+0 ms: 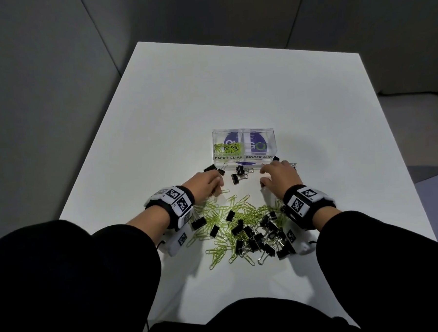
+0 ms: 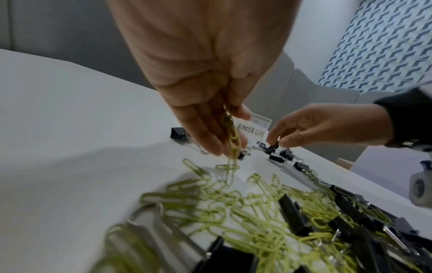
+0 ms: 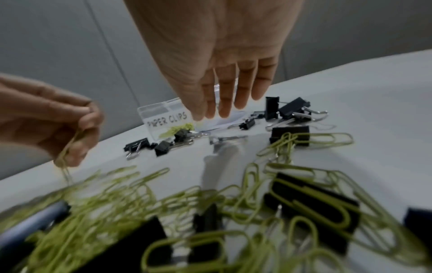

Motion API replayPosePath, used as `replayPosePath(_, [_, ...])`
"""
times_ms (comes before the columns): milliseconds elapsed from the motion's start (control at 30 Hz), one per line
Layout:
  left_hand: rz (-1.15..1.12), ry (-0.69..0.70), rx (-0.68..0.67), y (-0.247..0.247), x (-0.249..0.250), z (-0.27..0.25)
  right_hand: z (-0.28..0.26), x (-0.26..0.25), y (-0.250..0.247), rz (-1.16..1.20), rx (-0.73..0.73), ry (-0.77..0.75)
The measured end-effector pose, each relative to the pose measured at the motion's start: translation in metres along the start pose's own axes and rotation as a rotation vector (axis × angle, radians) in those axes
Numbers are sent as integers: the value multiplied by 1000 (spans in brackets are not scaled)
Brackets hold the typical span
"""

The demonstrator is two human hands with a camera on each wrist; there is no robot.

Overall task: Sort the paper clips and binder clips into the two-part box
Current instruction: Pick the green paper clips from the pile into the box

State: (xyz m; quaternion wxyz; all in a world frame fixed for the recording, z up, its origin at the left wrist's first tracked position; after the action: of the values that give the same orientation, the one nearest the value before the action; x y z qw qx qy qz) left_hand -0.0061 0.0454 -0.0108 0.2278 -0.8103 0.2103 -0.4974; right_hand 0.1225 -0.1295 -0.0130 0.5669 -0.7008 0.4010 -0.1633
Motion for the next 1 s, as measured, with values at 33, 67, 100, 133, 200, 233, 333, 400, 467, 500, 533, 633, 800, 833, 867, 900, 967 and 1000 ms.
replayPosePath(33, [-24,-16,6,-2,-3,-1,-2,-4,2,-18,15,-68])
replayPosePath(67, [-26,-33,15,-4,-5,-2,-4,-10,3,-10,6,-157])
replayPosePath(100, [-14,-52,23,-5,-8,-3,-8,-17,5,7,-40,-254])
replayPosePath(133, [8,-71,25,-7,-11,-5,-12,-25,8,5,-112,-344])
replayPosePath(200, [85,-97,20,-9,-14,-7,-18,-39,15,-93,-261,-480])
replayPosePath(233, [144,-103,12,-10,-15,-8,-20,-43,19,-158,-322,-515])
replayPosePath(333, [325,-134,-60,-10,-17,-12,-24,-45,27,-293,-416,-517])
replayPosePath(400, [429,-143,-127,-10,-19,-15,-27,-44,30,-343,-381,-526])
replayPosePath(467, [518,-137,-185,-8,-24,-19,-30,-43,31,-337,-328,-529])
replayPosePath(500, [553,-131,-201,-7,-28,-21,-31,-42,31,-313,-313,-516])
replayPosePath(533, [573,-132,-211,-6,-30,-22,-33,-40,31,-285,-301,-496])
replayPosePath(633, [570,-131,-198,1,-32,-24,-39,-36,30,-221,-286,-450])
replayPosePath(800, [633,-69,-202,21,-22,-24,-44,-40,35,-185,-237,-405])
replayPosePath(833, [656,-51,-207,24,-19,-23,-44,-42,36,-189,-230,-395])
replayPosePath(867, [672,-36,-206,25,-16,-22,-43,-44,37,-194,-226,-385])
replayPosePath(900, [676,-28,-201,24,-15,-21,-42,-45,37,-201,-227,-381])
replayPosePath(967, [661,-27,-185,19,-12,-20,-42,-47,38,-203,-237,-380])
replayPosePath(1000, [656,-27,-180,16,-11,-19,-41,-47,38,-196,-244,-377])
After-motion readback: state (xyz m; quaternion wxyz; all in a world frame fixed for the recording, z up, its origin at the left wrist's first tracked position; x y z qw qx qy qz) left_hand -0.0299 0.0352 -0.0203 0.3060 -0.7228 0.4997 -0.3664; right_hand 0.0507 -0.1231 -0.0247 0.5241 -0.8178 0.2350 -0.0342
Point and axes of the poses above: each hand's wrist, its own z-axis towards the middle knuckle, its own y-axis out of the palm, x = y × z, the point moved 1 cm from there along z, towards the middle knuckle
